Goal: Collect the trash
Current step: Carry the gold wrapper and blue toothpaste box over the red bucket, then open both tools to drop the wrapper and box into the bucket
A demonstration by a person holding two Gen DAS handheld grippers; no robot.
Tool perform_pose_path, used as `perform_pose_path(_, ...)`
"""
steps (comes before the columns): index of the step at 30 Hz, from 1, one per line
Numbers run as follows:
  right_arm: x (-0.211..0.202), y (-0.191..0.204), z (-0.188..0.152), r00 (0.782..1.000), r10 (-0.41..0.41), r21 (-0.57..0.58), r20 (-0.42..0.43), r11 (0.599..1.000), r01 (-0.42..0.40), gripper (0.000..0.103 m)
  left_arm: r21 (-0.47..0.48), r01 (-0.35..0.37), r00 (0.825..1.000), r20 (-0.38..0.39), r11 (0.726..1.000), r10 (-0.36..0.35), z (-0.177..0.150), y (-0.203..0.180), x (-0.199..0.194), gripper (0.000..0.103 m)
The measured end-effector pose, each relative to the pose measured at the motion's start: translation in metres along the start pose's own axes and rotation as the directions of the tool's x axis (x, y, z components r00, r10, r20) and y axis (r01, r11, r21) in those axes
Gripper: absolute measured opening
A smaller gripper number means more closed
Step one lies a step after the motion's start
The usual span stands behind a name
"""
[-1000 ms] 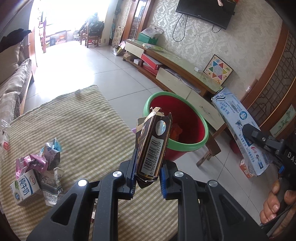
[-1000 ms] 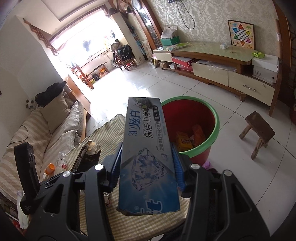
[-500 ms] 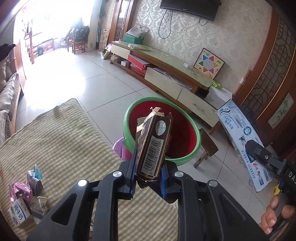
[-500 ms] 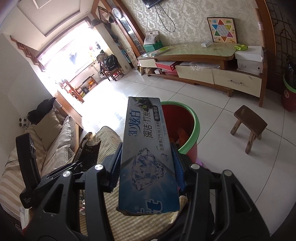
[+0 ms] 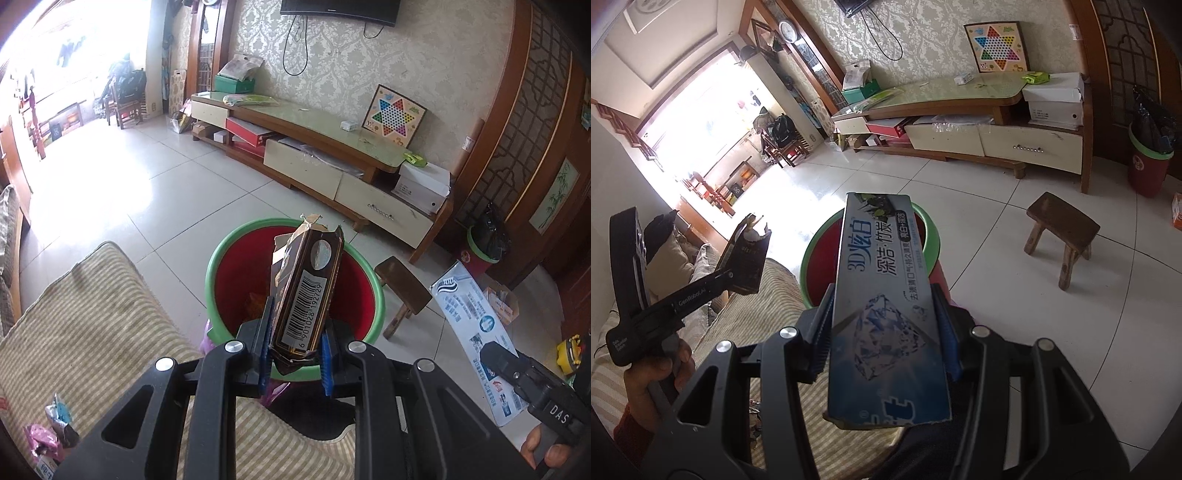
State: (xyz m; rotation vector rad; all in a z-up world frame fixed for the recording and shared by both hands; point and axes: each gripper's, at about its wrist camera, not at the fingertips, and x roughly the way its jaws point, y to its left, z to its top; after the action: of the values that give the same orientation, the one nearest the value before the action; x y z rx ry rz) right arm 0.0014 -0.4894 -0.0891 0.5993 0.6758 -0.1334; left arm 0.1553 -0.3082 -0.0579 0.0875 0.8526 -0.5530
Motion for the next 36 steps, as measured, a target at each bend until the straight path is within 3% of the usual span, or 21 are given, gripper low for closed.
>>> perform_pose_path(5, 0.002, -0.008, -0.003, 1.000, -0.011, 0.017, -0.009, 1.000, 0.011, 0.048, 0.029, -0.002, 1.000, 0.013, 1.000, 0.002, 0.017, -0.011, 0.018, 0.022)
perform_pose_path(6, 0.004, -0.009, -0.004, 1.000, -0.013, 0.017, -0.012, 1.000, 0.013, 0.048, 0.027, -0.011, 1.000, 0.018, 1.000, 0.011, 0.020, -0.013, 0.021, 0.038)
perform_pose_path(8, 0.007, -0.009, -0.002, 1.000, -0.018, 0.009, -0.017, 1.000, 0.018, 0.048, 0.020, -0.006, 0.999, 0.032, 1.000, 0.005, 0.025, -0.014, 0.022, 0.057)
perform_pose_path(16, 0.023, 0.004, 0.010, 1.000, -0.017, -0.062, -0.007, 0.998, 0.017, 0.048, 0.012, -0.035, 0.998, 0.053, 0.999, 0.035, 0.008, -0.011, -0.001, 0.068)
perform_pose_path(32, 0.116, 0.053, 0.042, 0.998, 0.006, -0.216, -0.066, 0.976, -0.020, 0.048, -0.047, -0.062, 0.997, 0.043, 0.997, 0.064, -0.022, 0.018, -0.038, 0.070)
perform_pose_path(35, 0.136, 0.059, 0.054, 0.998, 0.008, -0.226, -0.060, 0.974, -0.021, 0.054, -0.057, -0.066, 0.997, 0.037, 0.996, 0.068, -0.031, 0.023, -0.043, 0.070)
perform_pose_path(36, 0.141, 0.059, 0.056, 0.999, 0.000, -0.229, -0.051, 0.973, -0.012, 0.067, -0.061, -0.070, 0.997, 0.038, 0.996, 0.073, -0.035, 0.026, -0.045, 0.070)
